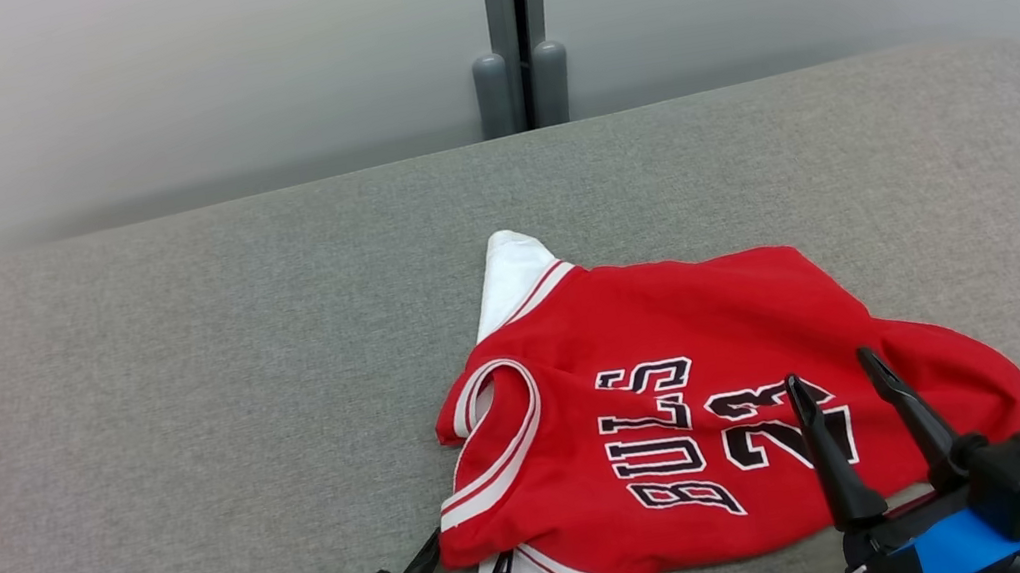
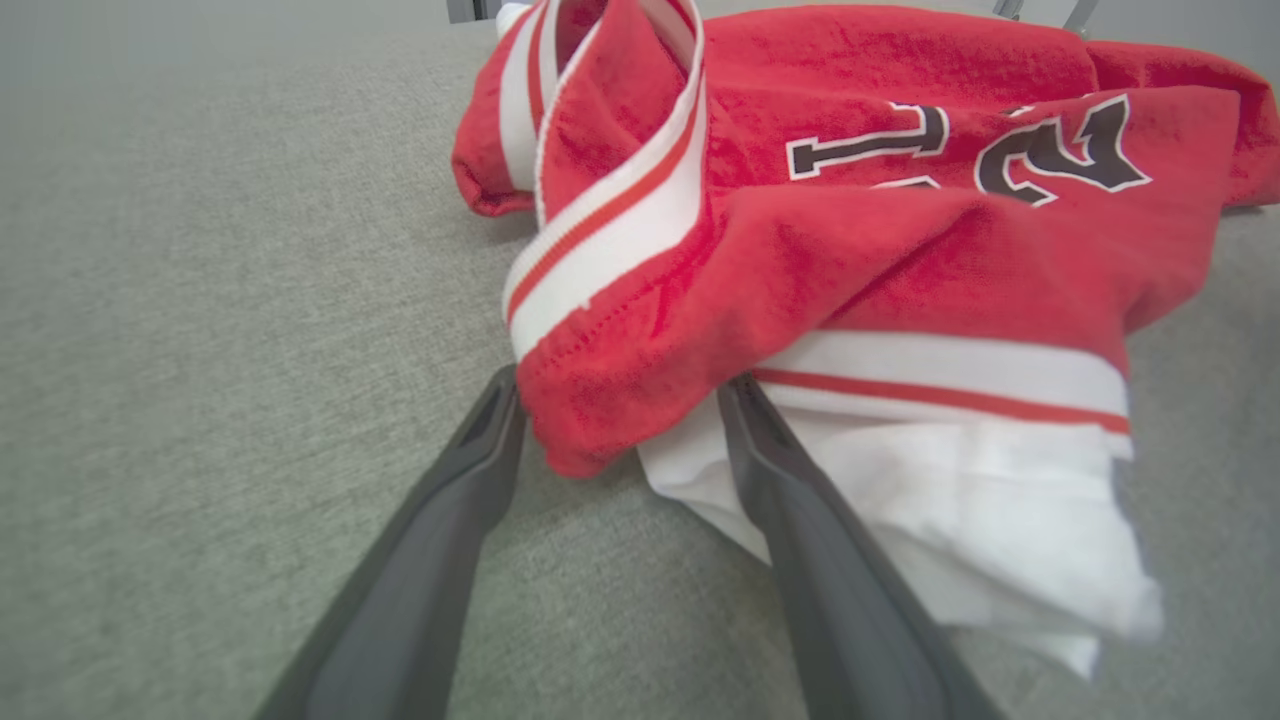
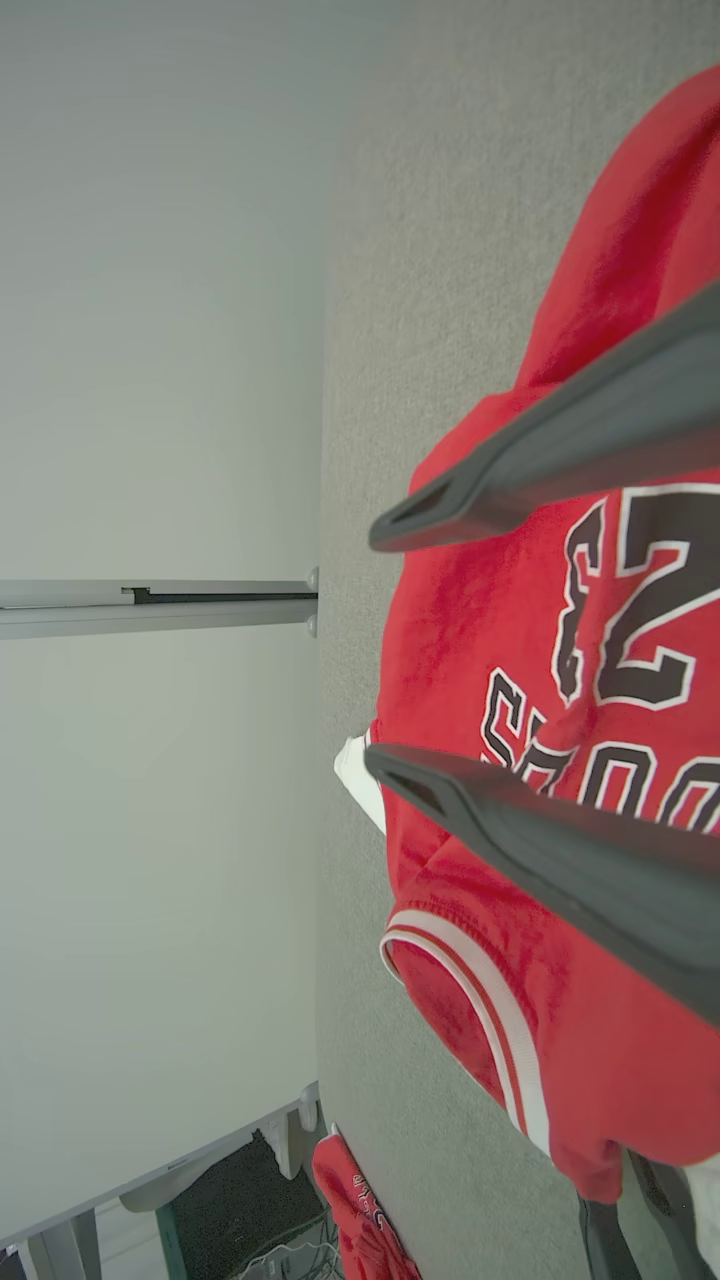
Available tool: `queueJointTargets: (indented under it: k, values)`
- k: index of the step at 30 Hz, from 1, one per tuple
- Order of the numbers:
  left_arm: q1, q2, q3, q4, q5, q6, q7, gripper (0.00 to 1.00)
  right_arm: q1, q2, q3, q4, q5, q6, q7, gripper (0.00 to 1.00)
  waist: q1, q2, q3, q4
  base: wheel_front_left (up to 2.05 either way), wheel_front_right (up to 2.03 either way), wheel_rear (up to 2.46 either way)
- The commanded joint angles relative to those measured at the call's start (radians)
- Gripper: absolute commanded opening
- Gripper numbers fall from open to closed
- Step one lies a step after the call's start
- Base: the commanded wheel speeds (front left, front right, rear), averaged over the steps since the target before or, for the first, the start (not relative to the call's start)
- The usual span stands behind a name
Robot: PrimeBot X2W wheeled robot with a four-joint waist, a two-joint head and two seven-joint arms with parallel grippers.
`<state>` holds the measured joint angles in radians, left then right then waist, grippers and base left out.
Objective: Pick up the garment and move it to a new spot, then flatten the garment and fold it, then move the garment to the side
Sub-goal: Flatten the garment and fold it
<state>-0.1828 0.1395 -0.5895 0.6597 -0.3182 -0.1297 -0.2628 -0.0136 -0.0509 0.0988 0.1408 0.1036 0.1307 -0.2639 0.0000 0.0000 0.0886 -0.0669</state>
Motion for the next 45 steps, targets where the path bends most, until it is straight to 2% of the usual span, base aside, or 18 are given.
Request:
queueJointTargets:
  k: [1,7,8,10,14,21,31,37,39,40,41,42,45]
  values:
    - [-0.029,-0.002,-0.01,0.013,-0.002,-0.001,-0.003,1.0,-0.012,0.001,0.001,0.003,0.004,0.0,-0.001,1.0,0.0,0.0,0.006,-0.009,0.0,0.0,0.0]
    - [-0.1,-0.022,-0.037,0.081,-0.029,-0.001,-0.003,1.0,-0.023,0.001,0.002,0.006,0.004,0.0,-0.001,1.0,0.0,0.0,0.018,-0.031,0.0,0.0,0.0]
    - [-0.11,-0.024,-0.039,0.09,-0.035,-0.001,-0.003,0.86,-0.023,0.001,0.003,0.007,0.005,0.0,-0.001,1.0,0.0,0.0,0.021,-0.034,0.0,0.0,0.0]
    - [-0.131,-0.028,-0.037,0.101,-0.053,-0.001,-0.003,0.0,-0.025,0.001,0.001,0.008,0.006,0.0,-0.001,1.0,0.0,0.0,0.026,-0.039,0.0,0.0,0.0]
    - [-0.156,-0.022,-0.019,0.107,-0.072,-0.001,-0.003,0.0,-0.021,0.001,-0.004,0.006,0.009,0.0,-0.001,1.0,0.0,0.0,0.032,-0.04,0.0,0.0,0.0]
    - [-0.114,0.009,0.09,0.02,-0.07,0.002,-0.003,0.0,-0.008,0.001,-0.026,0.01,0.014,0.0,-0.001,1.0,0.0,0.0,0.026,-0.001,0.0,0.0,0.0]
    - [-0.013,0.098,0.278,-0.113,-0.049,0.052,-0.003,0.0,-0.011,0.0,-0.034,0.022,0.011,0.0,-0.001,1.0,0.0,0.0,0.014,0.078,0.0,0.0,0.0]
    - [0.01,0.136,0.362,-0.151,-0.037,0.069,-0.003,0.0,-0.02,0.001,-0.025,0.03,0.007,0.0,-0.001,1.0,0.0,0.0,0.014,0.077,0.0,0.0,0.0]
    - [0.008,0.129,0.376,-0.141,-0.043,0.064,-0.003,0.0,-0.019,0.001,-0.025,0.035,0.007,0.0,-0.001,1.0,0.0,0.0,0.012,0.072,0.0,0.0,0.0]
    - [0.003,0.124,0.381,-0.133,-0.042,0.062,-0.003,0.07,-0.017,0.001,-0.025,0.038,0.007,0.0,-0.001,1.0,0.0,0.0,0.012,0.069,0.0,0.0,0.0]
    - [-0.001,0.125,0.38,-0.124,-0.033,0.061,-0.003,0.44,-0.015,0.001,-0.025,0.04,0.009,0.0,-0.001,1.0,0.0,0.0,0.01,0.066,0.0,0.0,0.0]
    - [-0.005,0.12,0.38,-0.117,-0.027,0.063,-0.003,1.0,-0.013,0.001,-0.024,0.042,0.01,0.0,-0.001,1.0,0.0,0.0,0.008,0.063,0.0,0.0,0.0]
    - [-0.007,0.104,0.398,-0.117,-0.016,0.059,-0.003,1.0,-0.002,0.001,-0.031,0.044,0.013,0.0,-0.001,1.0,0.0,0.0,0.0,0.06,0.0,0.0,0.0]
